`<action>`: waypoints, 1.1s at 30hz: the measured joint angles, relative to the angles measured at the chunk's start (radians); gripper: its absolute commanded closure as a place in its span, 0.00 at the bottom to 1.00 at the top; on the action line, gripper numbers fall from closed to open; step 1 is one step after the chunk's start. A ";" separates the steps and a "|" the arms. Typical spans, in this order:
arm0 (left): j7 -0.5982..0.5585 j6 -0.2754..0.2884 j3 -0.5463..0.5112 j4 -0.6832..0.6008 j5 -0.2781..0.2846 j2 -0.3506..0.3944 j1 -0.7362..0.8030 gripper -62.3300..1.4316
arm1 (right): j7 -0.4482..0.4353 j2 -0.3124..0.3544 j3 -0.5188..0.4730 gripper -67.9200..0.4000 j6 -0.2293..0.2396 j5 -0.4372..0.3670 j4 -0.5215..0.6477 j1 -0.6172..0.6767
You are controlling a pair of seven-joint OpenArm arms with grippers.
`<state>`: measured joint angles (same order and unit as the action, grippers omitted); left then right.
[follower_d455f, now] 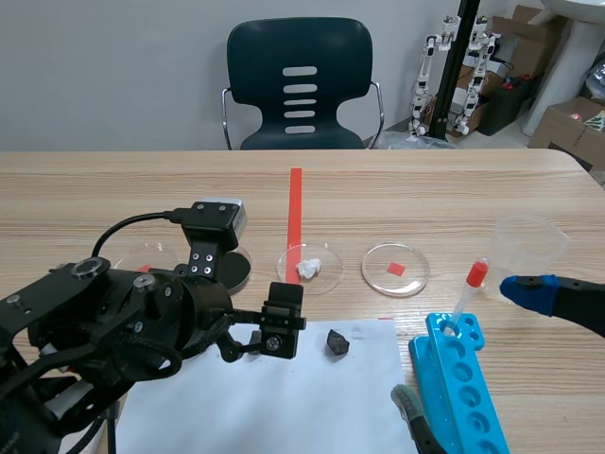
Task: Return to the home posture
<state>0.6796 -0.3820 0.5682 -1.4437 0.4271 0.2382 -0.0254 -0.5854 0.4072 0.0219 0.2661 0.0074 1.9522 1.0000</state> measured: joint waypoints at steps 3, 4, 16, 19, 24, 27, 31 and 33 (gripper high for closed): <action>0.000 0.000 0.000 0.000 0.000 0.000 0.000 0.06 | 0.000 0.000 0.000 0.00 0.000 0.000 0.000 0.000; 0.000 0.000 0.000 0.000 0.000 0.000 0.000 0.06 | 0.000 0.000 0.000 0.00 0.000 0.000 0.000 0.000; -0.005 0.000 0.000 0.000 0.000 0.000 0.000 0.06 | 0.000 0.000 0.000 0.00 0.000 0.000 0.000 0.000; -0.014 0.000 0.000 0.000 0.000 0.000 0.000 0.06 | 0.000 0.000 0.000 0.00 0.000 0.000 0.000 0.000; -0.031 0.008 0.000 0.000 0.000 0.001 0.000 0.02 | 0.000 0.000 0.000 0.00 0.000 0.000 0.000 0.000; -0.061 0.089 0.000 -0.029 0.001 0.032 0.012 0.00 | 0.000 0.000 0.000 0.00 0.000 0.000 0.000 0.000; -0.156 0.182 0.000 -0.140 0.037 0.117 0.050 0.00 | 0.000 0.000 0.000 0.00 0.000 0.000 0.000 0.000; -0.221 0.209 0.000 -0.191 0.068 0.162 0.065 0.00 | 0.000 0.000 0.000 0.00 0.000 0.000 0.000 0.000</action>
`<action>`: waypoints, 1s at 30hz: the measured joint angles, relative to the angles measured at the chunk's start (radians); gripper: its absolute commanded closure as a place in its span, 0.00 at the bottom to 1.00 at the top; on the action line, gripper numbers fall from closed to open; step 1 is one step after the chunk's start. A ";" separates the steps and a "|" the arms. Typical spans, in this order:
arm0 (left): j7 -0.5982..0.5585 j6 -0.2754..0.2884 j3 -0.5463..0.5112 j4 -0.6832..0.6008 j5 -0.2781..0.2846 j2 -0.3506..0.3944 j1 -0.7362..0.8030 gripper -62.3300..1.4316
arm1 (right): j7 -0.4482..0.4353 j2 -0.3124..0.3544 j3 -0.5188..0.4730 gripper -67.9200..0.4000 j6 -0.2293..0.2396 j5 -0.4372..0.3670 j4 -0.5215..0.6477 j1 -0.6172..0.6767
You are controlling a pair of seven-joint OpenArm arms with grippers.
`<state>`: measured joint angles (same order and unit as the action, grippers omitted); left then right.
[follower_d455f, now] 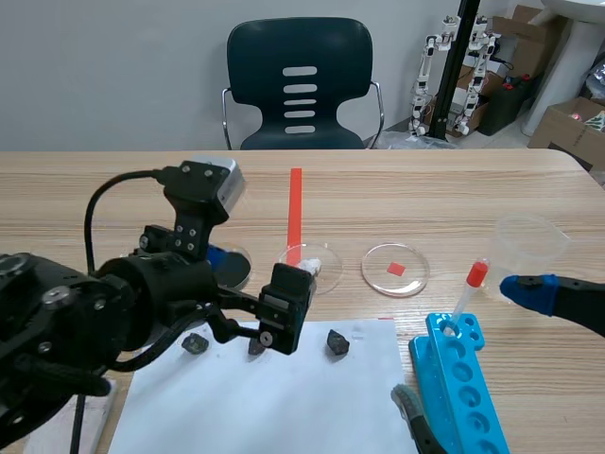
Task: Return to the home posture
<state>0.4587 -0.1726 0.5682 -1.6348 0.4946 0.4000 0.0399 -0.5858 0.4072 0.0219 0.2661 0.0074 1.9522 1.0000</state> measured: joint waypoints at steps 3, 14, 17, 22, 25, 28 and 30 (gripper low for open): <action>-0.086 0.048 0.000 -0.048 0.023 0.071 0.014 0.00 | 0.000 0.000 0.000 0.00 0.000 0.000 0.000 0.000; -0.305 0.288 -0.249 -0.061 0.019 0.168 0.204 0.00 | 0.000 0.000 0.000 0.00 0.000 0.000 0.000 0.000; -0.359 0.329 -0.329 -0.061 0.018 0.167 0.267 0.00 | 0.000 0.000 0.000 0.00 0.000 0.000 0.000 0.000; -0.437 0.373 -0.414 -0.081 -0.063 0.165 0.382 0.00 | 0.000 0.000 0.000 0.00 0.000 0.000 0.000 0.000; -0.504 0.385 -0.451 -0.124 -0.113 0.165 0.447 0.00 | 0.000 0.000 0.000 0.00 0.000 0.000 0.000 0.000; -0.578 0.406 -0.485 -0.171 -0.160 0.165 0.512 0.00 | 0.000 0.000 0.000 0.00 0.000 0.000 0.000 0.000; -0.629 0.410 -0.498 -0.192 -0.190 0.165 0.557 0.00 | 0.000 0.000 0.000 0.00 0.000 0.000 0.000 0.000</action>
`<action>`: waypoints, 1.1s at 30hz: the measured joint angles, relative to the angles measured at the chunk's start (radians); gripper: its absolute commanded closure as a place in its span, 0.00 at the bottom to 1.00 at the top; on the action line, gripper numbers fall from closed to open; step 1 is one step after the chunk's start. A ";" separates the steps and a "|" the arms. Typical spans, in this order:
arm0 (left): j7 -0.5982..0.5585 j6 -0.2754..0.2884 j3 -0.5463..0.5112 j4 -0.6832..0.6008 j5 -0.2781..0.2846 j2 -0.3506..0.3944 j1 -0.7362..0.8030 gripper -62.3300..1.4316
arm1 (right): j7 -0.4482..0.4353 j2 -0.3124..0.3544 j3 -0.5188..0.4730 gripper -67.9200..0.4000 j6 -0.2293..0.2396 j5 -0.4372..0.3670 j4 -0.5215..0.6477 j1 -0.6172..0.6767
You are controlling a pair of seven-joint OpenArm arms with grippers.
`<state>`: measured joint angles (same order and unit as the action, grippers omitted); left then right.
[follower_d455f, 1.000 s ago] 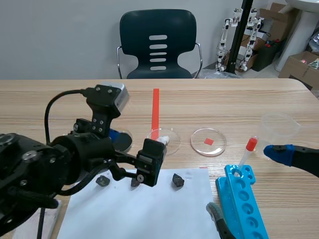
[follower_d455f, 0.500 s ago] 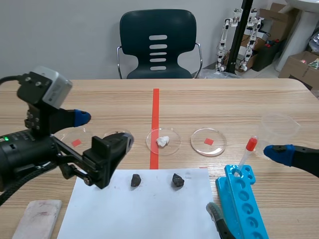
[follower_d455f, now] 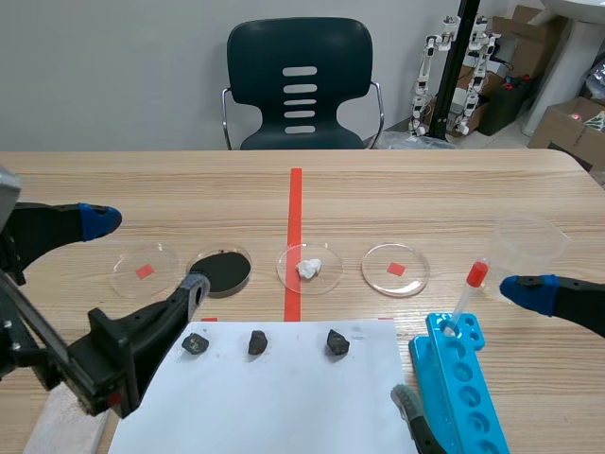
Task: Return to the home posture
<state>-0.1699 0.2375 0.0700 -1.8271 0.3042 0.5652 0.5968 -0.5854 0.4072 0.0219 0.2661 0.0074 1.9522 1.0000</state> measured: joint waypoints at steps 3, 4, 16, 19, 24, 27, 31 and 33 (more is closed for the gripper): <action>-0.057 0.000 -0.008 -0.015 -0.043 0.000 0.062 0.00 | 0.000 0.000 0.000 0.00 0.000 0.000 0.000 0.000; -0.074 0.000 -0.008 -0.016 -0.048 0.000 0.079 0.00 | 0.000 0.000 0.000 0.00 0.000 0.000 0.000 0.000; -0.111 0.000 -0.031 -0.017 -0.047 0.000 0.121 0.00 | 0.000 0.000 0.000 0.00 0.000 0.000 0.000 0.000; -0.106 0.000 -0.031 -0.017 -0.047 0.000 0.121 0.00 | 0.000 0.000 0.000 0.00 0.000 0.000 0.000 0.000; -0.104 0.000 -0.031 -0.017 -0.047 0.000 0.120 0.00 | 0.000 0.000 0.000 0.00 0.000 0.000 0.000 0.000; -0.104 0.000 -0.031 -0.017 -0.047 0.000 0.120 0.00 | 0.000 0.000 0.000 0.00 0.000 0.000 0.000 0.000; -0.104 0.000 -0.031 -0.017 -0.047 0.000 0.120 0.00 | 0.000 0.000 0.000 0.00 0.000 0.000 0.000 0.000; -0.104 0.000 -0.031 -0.017 -0.047 0.000 0.120 0.00 | 0.000 0.000 0.000 0.00 0.000 0.000 0.000 0.000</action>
